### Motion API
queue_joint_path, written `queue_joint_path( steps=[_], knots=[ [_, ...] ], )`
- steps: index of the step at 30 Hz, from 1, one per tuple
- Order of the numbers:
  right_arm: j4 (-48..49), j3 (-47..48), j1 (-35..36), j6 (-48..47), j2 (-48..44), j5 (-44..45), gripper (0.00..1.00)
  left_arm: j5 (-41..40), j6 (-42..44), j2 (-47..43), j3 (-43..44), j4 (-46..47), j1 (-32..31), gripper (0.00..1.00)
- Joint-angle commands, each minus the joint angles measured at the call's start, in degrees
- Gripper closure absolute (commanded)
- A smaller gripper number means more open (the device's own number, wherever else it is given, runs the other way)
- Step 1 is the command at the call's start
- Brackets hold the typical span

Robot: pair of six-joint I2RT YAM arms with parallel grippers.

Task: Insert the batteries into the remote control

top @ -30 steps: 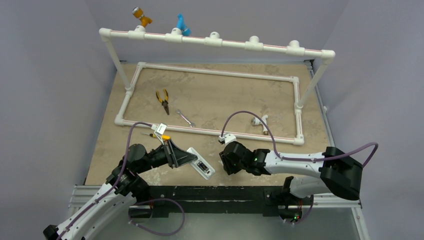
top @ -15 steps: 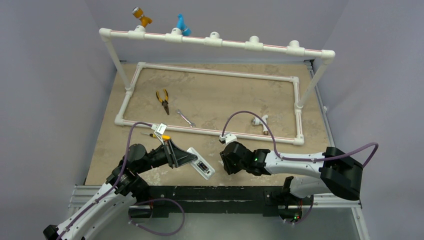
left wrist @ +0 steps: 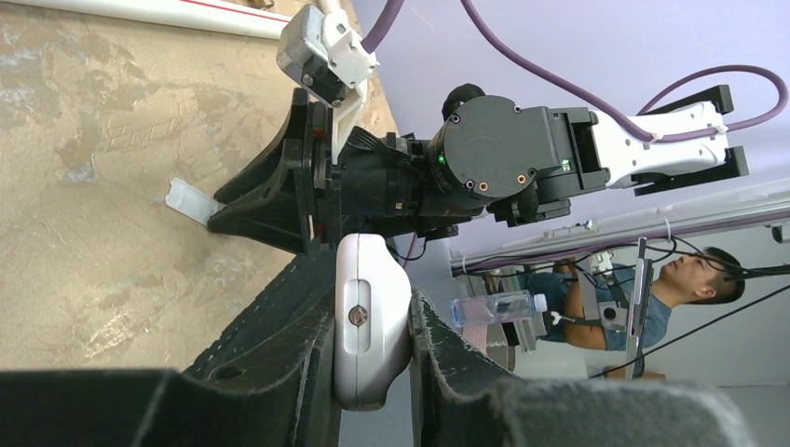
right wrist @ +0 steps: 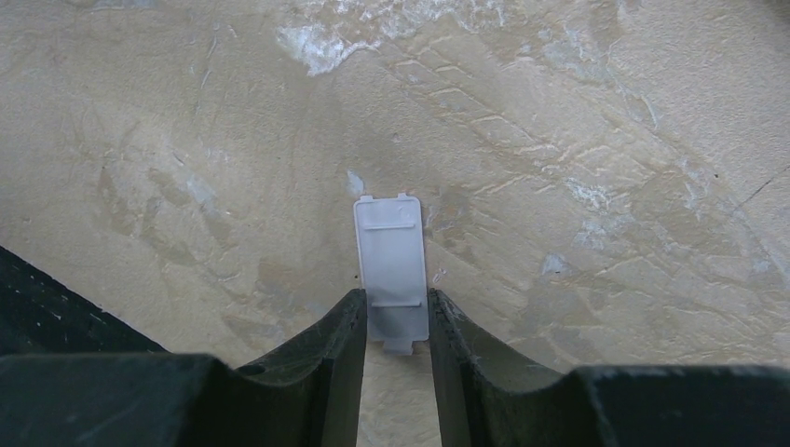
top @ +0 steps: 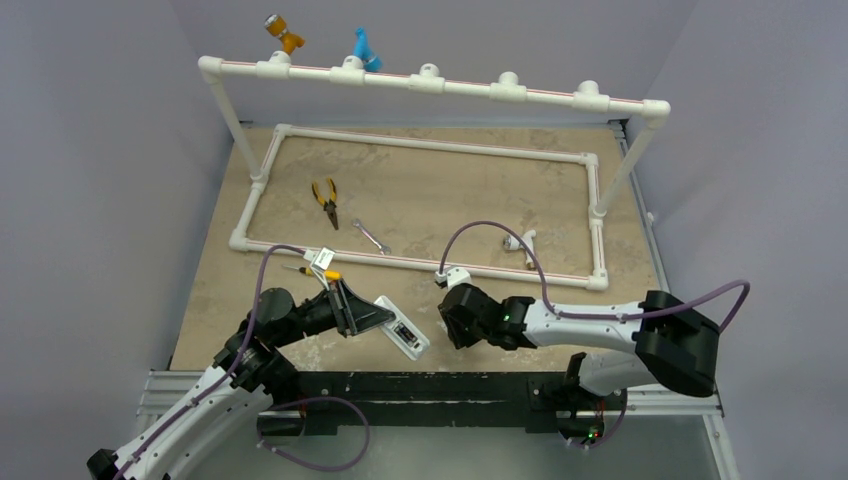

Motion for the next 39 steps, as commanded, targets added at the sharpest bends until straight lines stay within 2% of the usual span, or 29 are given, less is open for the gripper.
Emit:
queue_joint_path(
  steps=[1,25,27,32,39],
  knots=[
    [-4.9,-0.3,0.2,-1.0,2.4,1.7,0.7,0.0,0.6,0.0,0.1,2.7,-0.2,1.0],
    [-11.7,5.4,3.9,0.8,9.6,8.0,0.68,0.3,0.7,0.5,0.3,2.9,-0.2,1.0],
    [-11.6,5.4,4.0,1.3,9.0,8.0,0.64,0.3,0.7,0.3,0.2,2.8,-0.2,1.0],
    [-8.3,5.0,4.0,1.6,3.6,5.6,0.47,0.1,0.7,0.0,0.2,2.5,-0.2,1.0],
    [-6.6,5.4,3.9,0.7,-3.5,5.0,0.4,-0.1,0.7,-0.5,0.1,2.0,-0.2,1.0]
  ],
)
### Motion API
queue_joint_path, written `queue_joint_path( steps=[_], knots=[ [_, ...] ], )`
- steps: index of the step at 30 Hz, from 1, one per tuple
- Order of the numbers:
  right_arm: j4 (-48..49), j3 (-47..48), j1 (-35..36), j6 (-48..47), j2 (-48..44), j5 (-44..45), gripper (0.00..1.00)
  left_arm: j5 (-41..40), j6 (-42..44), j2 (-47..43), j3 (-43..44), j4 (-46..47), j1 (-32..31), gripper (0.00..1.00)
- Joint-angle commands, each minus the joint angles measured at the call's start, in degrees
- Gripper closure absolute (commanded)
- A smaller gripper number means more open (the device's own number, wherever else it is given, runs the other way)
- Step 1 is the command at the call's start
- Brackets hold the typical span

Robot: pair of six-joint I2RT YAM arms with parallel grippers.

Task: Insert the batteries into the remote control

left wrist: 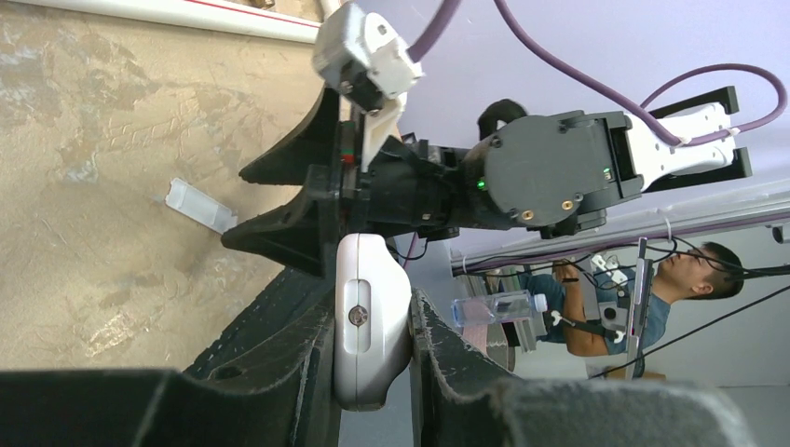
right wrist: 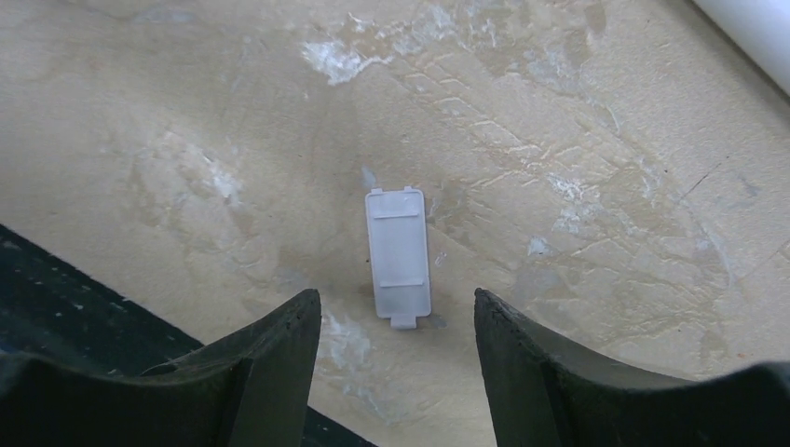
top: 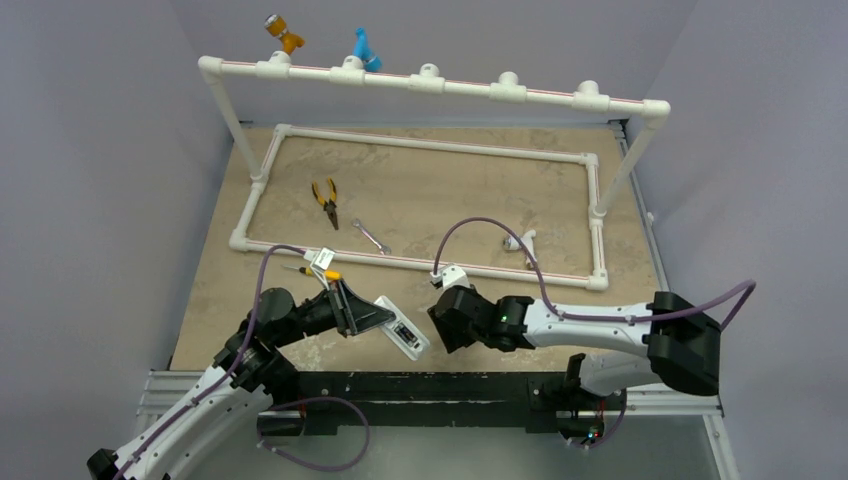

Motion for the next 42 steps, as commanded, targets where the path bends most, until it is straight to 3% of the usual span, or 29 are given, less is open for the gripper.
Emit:
queue_joint_path(
  steps=[1,14,42],
  knots=[
    [1.3,0.1,0.1,0.1,-4.5,-0.3,0.4,-0.1,0.7,-0.7,0.1,2.0,-0.2,1.0],
    [1.6,-3.8,-3.9,0.8,-4.3,-2.4,0.43,-0.1,0.7,-1.0,-0.1,2.0,-0.2,1.0],
    [5.0,-5.0,-4.1,3.0,-0.9,-4.5,0.51,-0.1,0.8,-0.9,0.0,1.9,-0.2,1.0]
  ],
)
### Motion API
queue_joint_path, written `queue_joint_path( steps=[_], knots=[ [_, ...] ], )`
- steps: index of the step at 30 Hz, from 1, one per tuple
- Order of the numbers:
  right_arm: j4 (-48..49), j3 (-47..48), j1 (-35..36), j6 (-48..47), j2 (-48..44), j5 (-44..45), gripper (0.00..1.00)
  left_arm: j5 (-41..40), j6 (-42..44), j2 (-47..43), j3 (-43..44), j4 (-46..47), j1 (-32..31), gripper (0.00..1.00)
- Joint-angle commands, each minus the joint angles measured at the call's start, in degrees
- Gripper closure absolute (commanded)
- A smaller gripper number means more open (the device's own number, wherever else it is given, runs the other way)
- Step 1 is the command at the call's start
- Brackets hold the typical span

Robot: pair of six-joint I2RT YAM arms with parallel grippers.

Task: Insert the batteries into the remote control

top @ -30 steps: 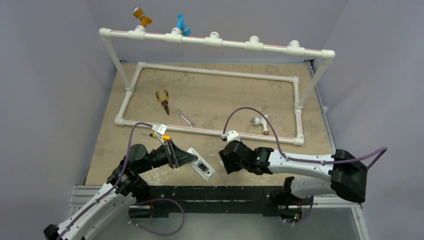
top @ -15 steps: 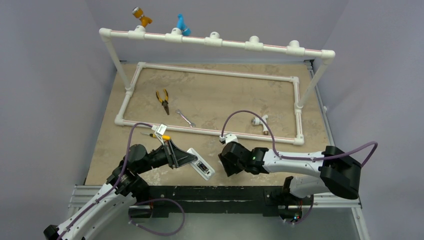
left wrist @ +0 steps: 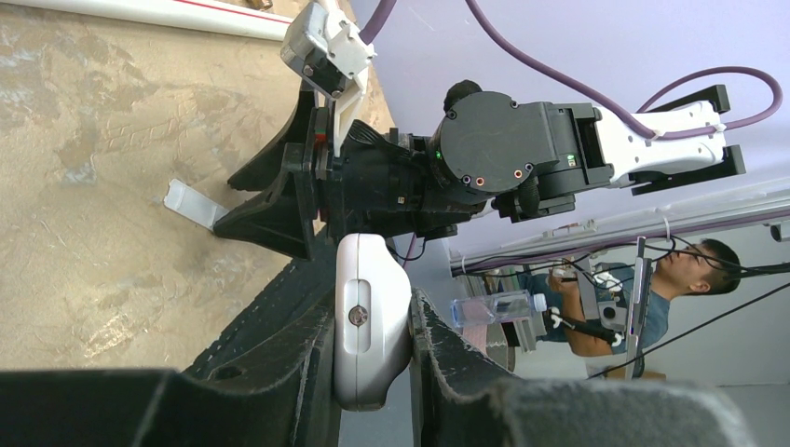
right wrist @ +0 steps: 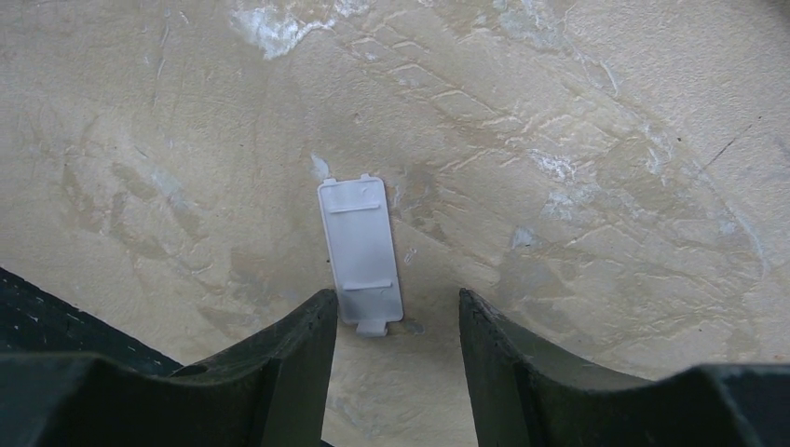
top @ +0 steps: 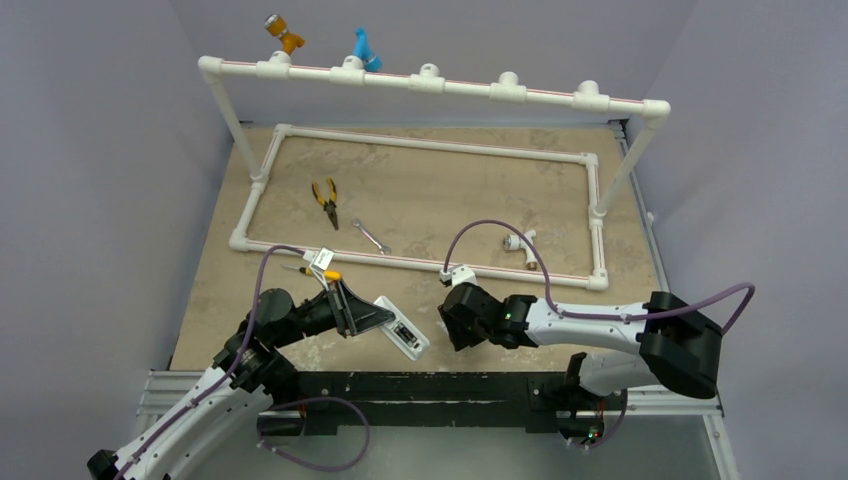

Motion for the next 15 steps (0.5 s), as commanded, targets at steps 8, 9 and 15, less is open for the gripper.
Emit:
queue_joint_path(
  steps=[8,9,15],
  knots=[
    [0.7,-0.3,-0.1,2.4,1.2,0.8,0.53,-0.1,0.8,0.1,0.2,2.3,-0.2,1.0],
    [0.6,-0.2,-0.2,2.4,1.3,1.0,0.54,0.0,0.9,0.2,0.2,2.3,-0.2,1.0],
    [0.0,-0.1,-0.2,2.5,1.8,1.1,0.57,0.2,0.7,0.9,0.2,3.0,-0.2,1.0]
  ],
)
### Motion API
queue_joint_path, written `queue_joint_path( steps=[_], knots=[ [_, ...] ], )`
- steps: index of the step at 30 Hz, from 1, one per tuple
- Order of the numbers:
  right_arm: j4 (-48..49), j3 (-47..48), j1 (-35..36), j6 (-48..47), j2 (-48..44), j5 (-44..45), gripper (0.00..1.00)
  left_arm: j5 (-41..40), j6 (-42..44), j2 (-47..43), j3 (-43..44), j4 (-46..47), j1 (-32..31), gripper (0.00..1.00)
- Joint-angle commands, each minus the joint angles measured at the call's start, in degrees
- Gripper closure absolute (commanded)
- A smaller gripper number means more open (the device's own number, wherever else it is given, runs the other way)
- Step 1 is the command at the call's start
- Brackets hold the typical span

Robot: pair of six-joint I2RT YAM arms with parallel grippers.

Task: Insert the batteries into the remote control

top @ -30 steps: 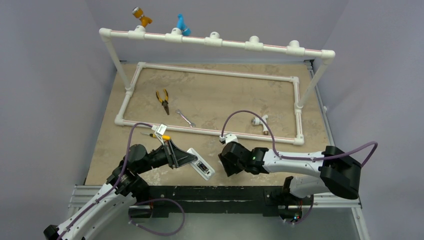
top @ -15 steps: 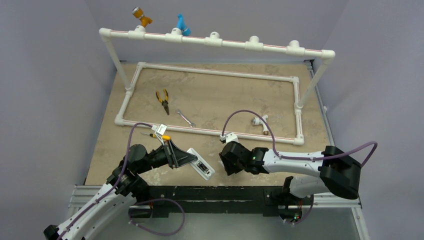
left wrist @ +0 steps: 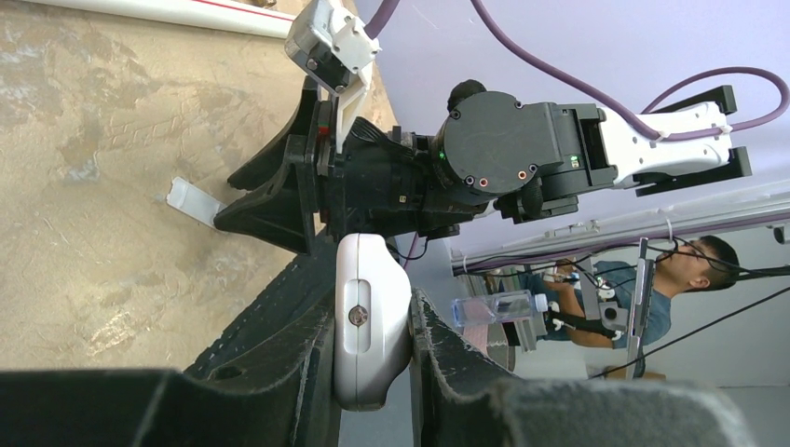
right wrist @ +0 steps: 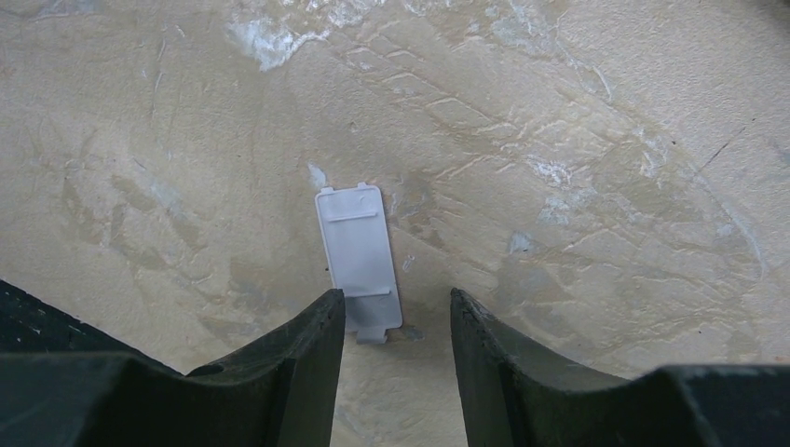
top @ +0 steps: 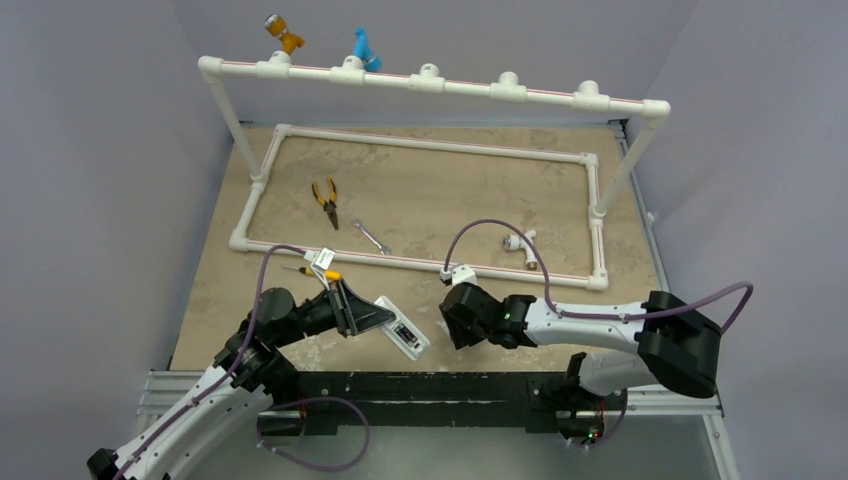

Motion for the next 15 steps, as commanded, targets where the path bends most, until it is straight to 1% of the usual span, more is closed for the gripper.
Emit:
queue_joint_path(
  steps=[1,9,12,15],
  knots=[
    [-0.6,-0.1,-0.2,1.5,1.4,0.4,0.57,0.3,0.7,0.5,0.2,2.9,-0.2,1.0],
    [-2.1,0.8,-0.2,0.8,3.2,0.4,0.56,0.2,0.8,0.2,0.1,2.7,-0.2,1.0],
    [-3.5,1.7,-0.2,0.3,4.6,2.2,0.56,0.2,0.8,0.2,0.1,2.7,-0.2,1.0],
    [-3.9,2.0,-0.2,0.2,5.6,2.3,0.56,0.1,0.8,0.0,0.1,2.5,-0.2,1.0]
  ],
)
